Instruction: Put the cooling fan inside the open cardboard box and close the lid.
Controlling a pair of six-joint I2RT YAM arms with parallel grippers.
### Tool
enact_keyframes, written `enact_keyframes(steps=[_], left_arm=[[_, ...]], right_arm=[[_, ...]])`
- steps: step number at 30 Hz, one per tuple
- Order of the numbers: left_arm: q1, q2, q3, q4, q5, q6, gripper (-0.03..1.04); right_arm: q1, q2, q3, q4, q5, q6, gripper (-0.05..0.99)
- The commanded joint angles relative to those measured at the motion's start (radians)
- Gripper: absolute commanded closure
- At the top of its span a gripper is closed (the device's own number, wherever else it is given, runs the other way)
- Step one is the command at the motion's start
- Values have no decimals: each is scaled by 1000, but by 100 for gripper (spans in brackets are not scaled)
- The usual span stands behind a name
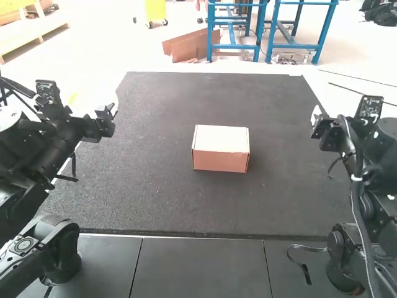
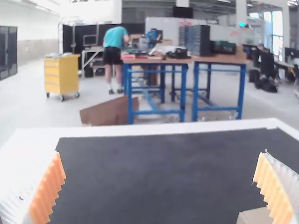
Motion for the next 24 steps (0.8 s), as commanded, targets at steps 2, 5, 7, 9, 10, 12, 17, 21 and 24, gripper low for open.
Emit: enact_keyframes(steps=[2,5,7,9,10,12,17,21,24], left_arm=[[6,7,-33,101,-67,-36,5],[7,-19,-111,152,-71,-33,5],[7,-64,-172,167,-68,-31,5],[7,-124,-221,146,-67,-31,5],[7,-159,-241,118,-68,-31,5],[7,-156,-258,112,-68,-33,5],[7,-160,-270,66,-50,-36,6],[16,-162,-272,-18,-57,-105,5],[55,-162,-272,-70,-60,-150,5]], right_arm=[[19,-147,-60,2,31,-18,3],[19,-250,-103,-12,21,-19,3],[16,-262,-114,-16,20,-42,3],[16,-256,-118,-22,-2,-44,3],[16,-257,-123,-25,-6,-44,3],[13,-259,-138,-25,-11,-48,3],[15,-259,-167,-44,-63,-53,3],[18,-259,-169,-185,-88,-25,3],[18,-259,-169,-223,-86,-21,3]])
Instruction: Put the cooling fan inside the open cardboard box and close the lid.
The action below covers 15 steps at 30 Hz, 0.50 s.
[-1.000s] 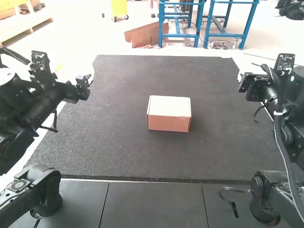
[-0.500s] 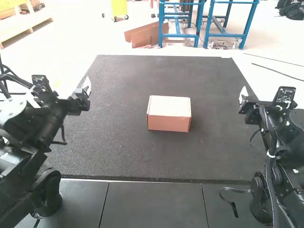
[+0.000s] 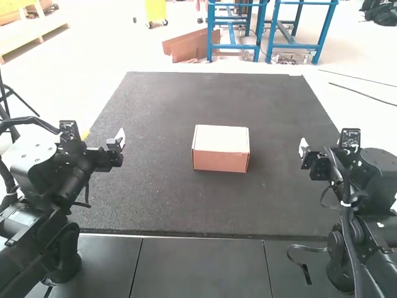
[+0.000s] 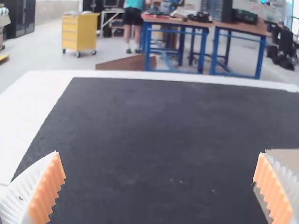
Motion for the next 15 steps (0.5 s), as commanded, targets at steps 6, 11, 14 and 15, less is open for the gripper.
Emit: enact_keyframes(steps=[6,11,14,15], left_arm=[[177,-14,-9,-61,-7,-83,6],[229,-12,-9,-72,-7,-64,5],[238,-14,-7,-63,-7,-64,5],[242,-12,-7,-58,-7,-64,5]], right_arm=[[2,-12,-5,-24,-20,18,3],[0,-11,-4,-11,-22,18,2],[2,-11,-4,-9,-22,12,2],[2,-11,-5,-9,-22,12,2]])
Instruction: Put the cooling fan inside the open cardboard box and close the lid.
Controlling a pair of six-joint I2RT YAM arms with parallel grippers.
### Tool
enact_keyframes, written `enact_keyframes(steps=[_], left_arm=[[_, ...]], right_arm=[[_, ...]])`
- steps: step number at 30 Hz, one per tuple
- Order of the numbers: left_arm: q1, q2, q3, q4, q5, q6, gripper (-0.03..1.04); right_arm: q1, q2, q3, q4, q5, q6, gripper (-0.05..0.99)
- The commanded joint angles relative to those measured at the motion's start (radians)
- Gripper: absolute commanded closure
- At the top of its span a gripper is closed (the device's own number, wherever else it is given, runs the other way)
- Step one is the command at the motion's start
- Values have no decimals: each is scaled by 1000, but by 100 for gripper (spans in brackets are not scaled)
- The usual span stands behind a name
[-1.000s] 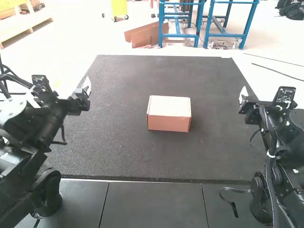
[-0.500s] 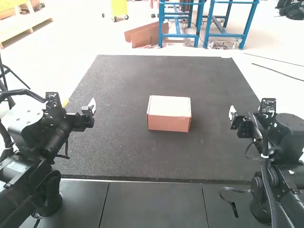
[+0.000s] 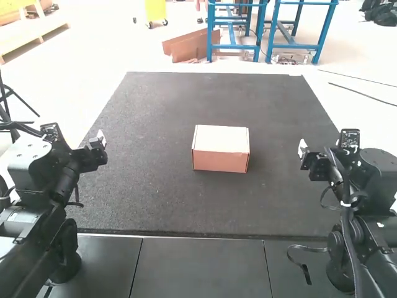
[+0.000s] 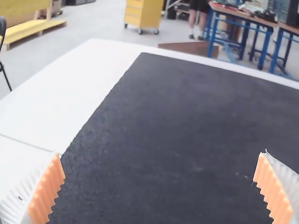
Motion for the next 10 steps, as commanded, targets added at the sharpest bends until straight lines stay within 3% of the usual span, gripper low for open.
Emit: enact_keyframes(steps=[1,10], left_arm=[[14,-12,-7,10,-6,0,5],[14,-12,-6,13,-5,-5,5]], right_arm=[[1,-11,-4,-2,-15,5,2],[2,-11,-5,-2,-15,5,2]])
